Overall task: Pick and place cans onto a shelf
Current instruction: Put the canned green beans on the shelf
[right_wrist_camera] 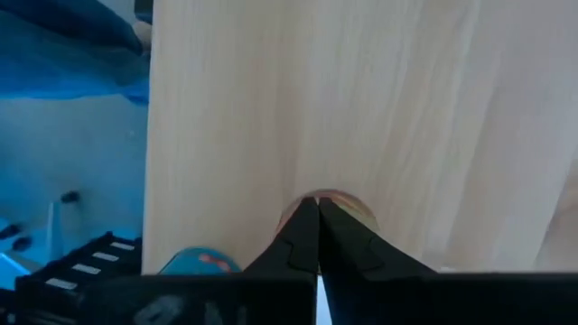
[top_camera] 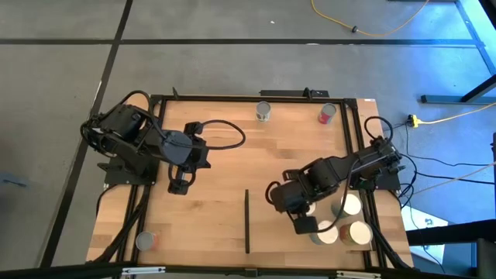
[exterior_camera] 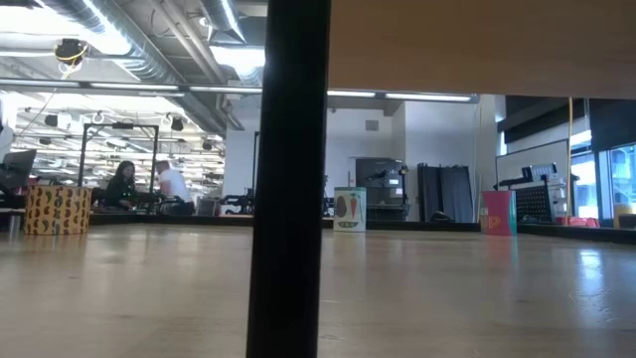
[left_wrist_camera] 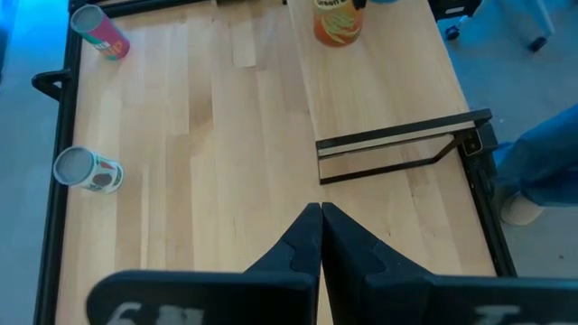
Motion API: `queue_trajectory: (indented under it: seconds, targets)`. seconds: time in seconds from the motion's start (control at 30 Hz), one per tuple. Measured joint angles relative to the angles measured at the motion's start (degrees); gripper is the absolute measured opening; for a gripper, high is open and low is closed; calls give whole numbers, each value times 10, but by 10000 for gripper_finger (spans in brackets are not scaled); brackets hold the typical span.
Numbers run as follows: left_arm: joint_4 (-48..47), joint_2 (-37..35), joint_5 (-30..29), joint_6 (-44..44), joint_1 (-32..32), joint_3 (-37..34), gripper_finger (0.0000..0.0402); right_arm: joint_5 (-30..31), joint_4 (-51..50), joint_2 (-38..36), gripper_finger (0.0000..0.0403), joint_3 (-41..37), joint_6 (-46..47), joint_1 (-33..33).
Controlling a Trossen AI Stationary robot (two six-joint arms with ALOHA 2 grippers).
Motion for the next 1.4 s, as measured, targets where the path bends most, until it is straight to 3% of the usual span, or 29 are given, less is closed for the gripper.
queue_trajectory:
  seconds: [0.73, 1.17, 1.4]
  targets:
    - [0, 0, 0, 1, 0, 0, 0, 6, -40, 0, 6, 0, 65, 26]
    - [0, 0, 13, 2, 0, 0, 0, 34, 25, -1, 6, 3, 5, 25]
    - [0, 0, 13, 2, 0, 0, 0, 52, -41, -2, 6, 0, 52, 21]
